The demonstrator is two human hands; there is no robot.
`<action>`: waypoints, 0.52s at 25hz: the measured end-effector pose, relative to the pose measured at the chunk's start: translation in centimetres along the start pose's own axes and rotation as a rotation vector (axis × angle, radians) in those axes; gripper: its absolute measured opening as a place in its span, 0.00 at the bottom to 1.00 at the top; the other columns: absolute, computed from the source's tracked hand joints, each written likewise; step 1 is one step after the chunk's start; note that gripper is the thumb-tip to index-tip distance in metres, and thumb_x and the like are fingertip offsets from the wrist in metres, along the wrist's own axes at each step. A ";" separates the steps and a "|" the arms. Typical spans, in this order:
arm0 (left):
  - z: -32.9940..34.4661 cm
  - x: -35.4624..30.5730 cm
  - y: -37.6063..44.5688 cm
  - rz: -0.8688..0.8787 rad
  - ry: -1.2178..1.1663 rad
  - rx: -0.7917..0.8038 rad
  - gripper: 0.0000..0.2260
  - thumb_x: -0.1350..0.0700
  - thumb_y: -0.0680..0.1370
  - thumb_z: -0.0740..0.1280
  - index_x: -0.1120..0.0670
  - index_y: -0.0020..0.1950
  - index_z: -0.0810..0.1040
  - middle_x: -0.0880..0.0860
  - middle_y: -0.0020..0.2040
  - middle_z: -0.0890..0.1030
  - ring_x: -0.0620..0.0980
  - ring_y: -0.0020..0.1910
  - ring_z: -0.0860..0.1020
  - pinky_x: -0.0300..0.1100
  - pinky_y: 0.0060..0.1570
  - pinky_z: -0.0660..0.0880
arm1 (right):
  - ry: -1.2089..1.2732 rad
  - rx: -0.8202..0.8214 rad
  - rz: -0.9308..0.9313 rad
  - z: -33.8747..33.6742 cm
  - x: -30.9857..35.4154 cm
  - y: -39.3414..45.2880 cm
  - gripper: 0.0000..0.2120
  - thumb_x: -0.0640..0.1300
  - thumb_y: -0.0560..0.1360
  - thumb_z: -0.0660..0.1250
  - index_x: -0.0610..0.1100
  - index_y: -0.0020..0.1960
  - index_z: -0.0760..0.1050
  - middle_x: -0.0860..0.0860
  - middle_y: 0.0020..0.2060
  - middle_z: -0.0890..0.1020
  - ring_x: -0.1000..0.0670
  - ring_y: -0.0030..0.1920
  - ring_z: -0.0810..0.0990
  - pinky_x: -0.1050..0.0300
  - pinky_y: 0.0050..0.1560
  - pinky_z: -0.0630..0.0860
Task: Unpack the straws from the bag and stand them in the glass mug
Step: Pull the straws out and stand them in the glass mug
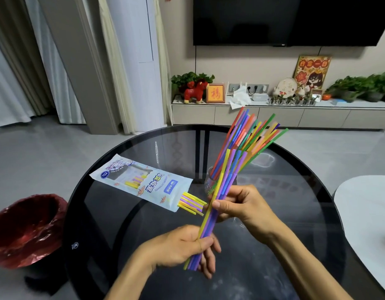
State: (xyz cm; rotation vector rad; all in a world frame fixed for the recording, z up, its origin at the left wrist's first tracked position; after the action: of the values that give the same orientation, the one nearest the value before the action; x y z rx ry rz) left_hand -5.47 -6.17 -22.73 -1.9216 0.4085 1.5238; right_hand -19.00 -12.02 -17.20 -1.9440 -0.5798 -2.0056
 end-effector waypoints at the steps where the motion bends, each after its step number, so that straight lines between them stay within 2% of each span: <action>1: -0.3 0.0 0.1 0.003 0.001 -0.062 0.10 0.50 0.82 0.57 0.53 0.55 0.74 0.54 0.45 0.84 0.54 0.45 0.83 0.41 0.48 0.77 | 0.006 -0.041 0.003 0.1 0.0 0.1 0.07 0.35 0.71 0.71 0.35 0.48 0.82 0.41 0.40 0.87 0.47 0.40 0.87 0.57 0.37 0.82; 3: -1.9 -0.4 0.0 0.069 0.019 -0.346 0.08 0.50 0.81 0.60 0.44 0.57 0.76 0.47 0.50 0.84 0.47 0.53 0.82 0.37 0.53 0.77 | 0.054 -0.177 -0.011 -0.6 0.2 0.3 0.05 0.32 0.73 0.69 0.36 0.48 0.82 0.43 0.38 0.88 0.49 0.36 0.86 0.58 0.35 0.82; 5: -3.8 -1.4 -1.1 0.147 0.077 -0.674 0.09 0.54 0.81 0.63 0.41 0.57 0.77 0.41 0.55 0.82 0.40 0.58 0.78 0.27 0.53 0.72 | 0.164 -0.419 -0.077 -3.2 1.0 0.3 0.06 0.32 0.74 0.68 0.39 0.46 0.83 0.46 0.36 0.87 0.52 0.33 0.85 0.59 0.35 0.82; 7: -5.1 -1.5 -2.1 0.067 0.424 -0.855 0.13 0.53 0.80 0.62 0.46 0.64 0.73 0.44 0.65 0.75 0.42 0.65 0.71 0.25 0.58 0.67 | 0.289 -0.671 -0.192 -6.7 2.5 0.1 0.05 0.35 0.75 0.68 0.42 0.44 0.82 0.50 0.34 0.87 0.54 0.33 0.85 0.60 0.37 0.83; 9: -5.5 0.4 -1.8 -0.179 0.780 -0.816 0.22 0.48 0.80 0.59 0.49 0.74 0.61 0.49 0.77 0.60 0.47 0.76 0.57 0.40 0.72 0.59 | 0.310 -0.816 -0.283 -9.2 4.1 0.4 0.04 0.37 0.76 0.69 0.43 0.45 0.81 0.51 0.34 0.87 0.52 0.37 0.86 0.59 0.39 0.83; 11: -5.2 2.1 -1.1 -0.370 0.884 -0.713 0.28 0.44 0.81 0.56 0.49 0.78 0.51 0.50 0.80 0.46 0.49 0.79 0.44 0.53 0.76 0.50 | 0.233 -0.858 -0.297 -9.5 4.7 1.5 0.04 0.38 0.76 0.69 0.44 0.46 0.81 0.52 0.35 0.87 0.51 0.40 0.87 0.58 0.40 0.83; 13: -5.0 2.6 -0.7 -0.413 0.894 -0.685 0.29 0.42 0.81 0.54 0.49 0.78 0.47 0.50 0.80 0.42 0.50 0.79 0.41 0.57 0.76 0.45 | 0.093 -0.826 -0.245 -8.7 4.1 3.0 0.05 0.38 0.77 0.69 0.46 0.48 0.81 0.51 0.39 0.87 0.51 0.42 0.87 0.58 0.41 0.83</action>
State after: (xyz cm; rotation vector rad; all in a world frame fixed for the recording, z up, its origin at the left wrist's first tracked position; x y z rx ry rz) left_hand -0.54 -8.49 -24.39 -2.9424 -0.1960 0.4756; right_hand -25.42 -18.48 -12.97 -2.2460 0.0818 -2.7748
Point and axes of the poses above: each hand's wrist, its own y-axis towards the middle knuckle, its own z-axis out of the palm, x = y × z, the point moved 5 cm from there along y, towards the middle knuckle
